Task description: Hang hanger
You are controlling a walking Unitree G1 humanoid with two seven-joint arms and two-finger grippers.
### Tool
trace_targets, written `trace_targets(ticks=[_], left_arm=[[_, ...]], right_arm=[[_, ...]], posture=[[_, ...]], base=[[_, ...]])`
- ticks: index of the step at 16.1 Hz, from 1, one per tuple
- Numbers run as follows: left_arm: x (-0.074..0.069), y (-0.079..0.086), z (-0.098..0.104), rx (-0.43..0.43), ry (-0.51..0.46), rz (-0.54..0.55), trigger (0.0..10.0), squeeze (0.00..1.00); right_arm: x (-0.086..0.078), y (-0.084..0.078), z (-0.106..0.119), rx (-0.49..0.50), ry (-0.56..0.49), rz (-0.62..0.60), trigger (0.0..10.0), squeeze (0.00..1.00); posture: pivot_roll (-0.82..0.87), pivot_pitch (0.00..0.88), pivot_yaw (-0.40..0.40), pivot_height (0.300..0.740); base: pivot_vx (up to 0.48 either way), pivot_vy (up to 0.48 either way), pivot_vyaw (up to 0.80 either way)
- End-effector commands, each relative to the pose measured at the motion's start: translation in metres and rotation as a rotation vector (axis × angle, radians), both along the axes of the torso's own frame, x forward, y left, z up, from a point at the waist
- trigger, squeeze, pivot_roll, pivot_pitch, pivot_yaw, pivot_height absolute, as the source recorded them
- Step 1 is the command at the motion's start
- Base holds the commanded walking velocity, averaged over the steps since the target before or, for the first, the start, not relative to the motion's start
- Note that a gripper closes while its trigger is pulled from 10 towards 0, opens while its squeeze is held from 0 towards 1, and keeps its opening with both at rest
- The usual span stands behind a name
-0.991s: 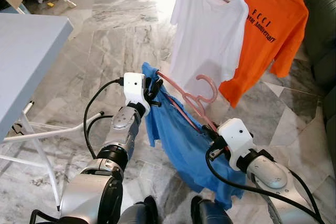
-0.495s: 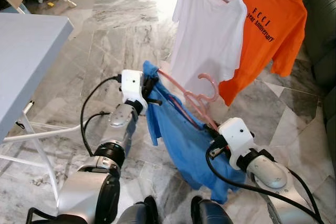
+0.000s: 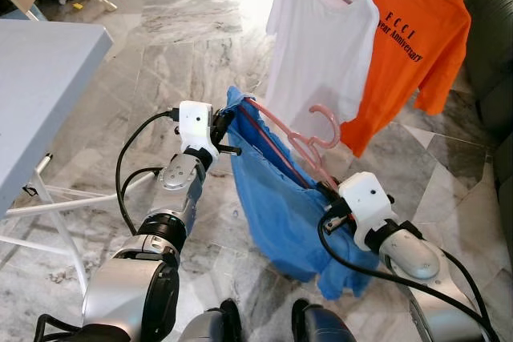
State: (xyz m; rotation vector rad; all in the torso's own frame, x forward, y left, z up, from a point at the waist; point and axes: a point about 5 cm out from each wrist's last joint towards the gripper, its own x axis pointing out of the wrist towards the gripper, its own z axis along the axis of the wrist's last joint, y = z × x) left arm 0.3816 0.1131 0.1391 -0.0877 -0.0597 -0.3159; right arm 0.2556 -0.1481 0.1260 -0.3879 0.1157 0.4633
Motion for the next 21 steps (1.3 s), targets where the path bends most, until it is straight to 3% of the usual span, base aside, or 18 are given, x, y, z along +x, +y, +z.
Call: trace_targets(ticks=[1,5,7,14,17,21], left_arm=[[0.004,0.007,0.007,0.007,-0.019,0.029,0.0,0.0],[0.007,0.007,0.013,0.007,-0.03,0.05,0.0,0.0],[0.009,0.009,0.018,0.004,-0.04,0.062,0.0,0.0],[0.01,0.015,0.018,0.025,-0.032,0.086,0.0,0.0],[0.009,0.017,0.013,0.05,-0.008,0.09,0.0,0.0],[0.008,0.024,0.004,0.076,0.037,0.119,0.0,0.0]], right_arm=[[-0.006,0.001,0.001,-0.006,0.0,0.048,10.0,0.0],[-0.017,-0.016,-0.004,-0.082,0.071,0.104,10.0,0.0],[-0.028,-0.033,-0.017,-0.145,0.159,0.098,10.0,0.0],[-0.054,-0.064,-0.035,-0.301,0.281,0.092,10.0,0.0],[-0.053,-0.068,-0.019,-0.248,0.218,0.064,10.0,0.0],[-0.064,-0.081,0.007,-0.216,0.202,0.077,10.0,0.0]], posture=[[-0.23,0.229,0.082,0.74],[-0.24,0.224,0.086,0.74],[-0.24,0.222,0.092,0.74],[-0.24,0.227,0.105,0.74],[-0.24,0.229,0.111,0.74],[-0.25,0.234,0.119,0.74]], base=[[0.0,0.0,0.0],[0.0,0.0,0.0],[0.0,0.0,0.0],[0.0,0.0,0.0],[0.0,0.0,0.0],[0.0,0.0,0.0]])
